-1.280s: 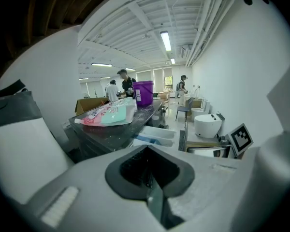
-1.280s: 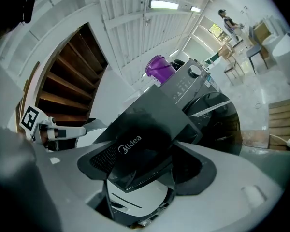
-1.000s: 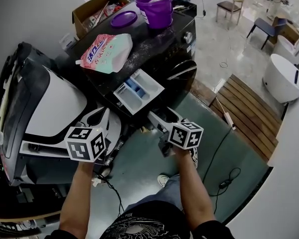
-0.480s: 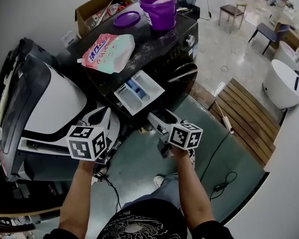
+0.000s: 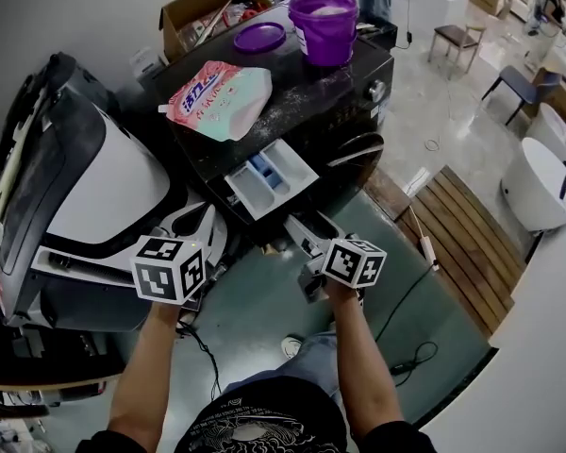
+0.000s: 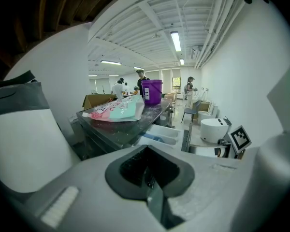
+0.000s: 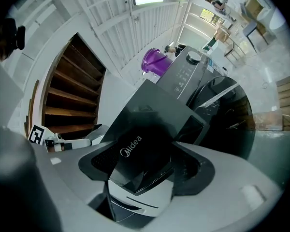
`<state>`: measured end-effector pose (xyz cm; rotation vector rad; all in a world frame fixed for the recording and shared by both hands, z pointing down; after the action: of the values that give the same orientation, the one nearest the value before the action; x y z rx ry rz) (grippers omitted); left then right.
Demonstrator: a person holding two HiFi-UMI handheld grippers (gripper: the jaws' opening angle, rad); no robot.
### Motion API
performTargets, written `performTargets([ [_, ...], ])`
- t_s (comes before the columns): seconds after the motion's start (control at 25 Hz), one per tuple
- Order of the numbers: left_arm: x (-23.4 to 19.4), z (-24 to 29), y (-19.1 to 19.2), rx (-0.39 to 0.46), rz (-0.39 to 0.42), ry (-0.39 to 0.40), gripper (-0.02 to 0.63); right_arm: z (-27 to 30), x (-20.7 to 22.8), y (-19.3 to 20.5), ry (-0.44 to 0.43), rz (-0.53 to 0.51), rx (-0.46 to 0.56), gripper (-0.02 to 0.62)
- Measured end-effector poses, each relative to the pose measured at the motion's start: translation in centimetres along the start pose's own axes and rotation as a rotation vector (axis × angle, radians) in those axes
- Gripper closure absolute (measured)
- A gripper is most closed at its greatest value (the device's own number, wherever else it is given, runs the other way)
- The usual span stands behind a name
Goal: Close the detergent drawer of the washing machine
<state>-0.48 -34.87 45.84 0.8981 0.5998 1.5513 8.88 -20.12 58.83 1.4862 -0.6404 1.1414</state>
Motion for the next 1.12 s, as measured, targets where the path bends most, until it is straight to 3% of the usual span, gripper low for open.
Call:
performTargets([
  [1.12,-3.4,1.6,-0.2,-0.02,-0.13,-0.122,0.606,6.9,0.3,-1.3,-0.026,0.025,-0.163,0.249],
])
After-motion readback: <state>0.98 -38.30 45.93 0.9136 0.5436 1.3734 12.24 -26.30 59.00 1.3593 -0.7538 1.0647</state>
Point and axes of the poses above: the fingertips, and each gripper's own axes: z forward along the fingers, x to its right, y out of its underside, the point moved 3 cm from there along -z, backward along the fingers, and after that the axes turned 10 degrees about z, right-handed, at the moved point
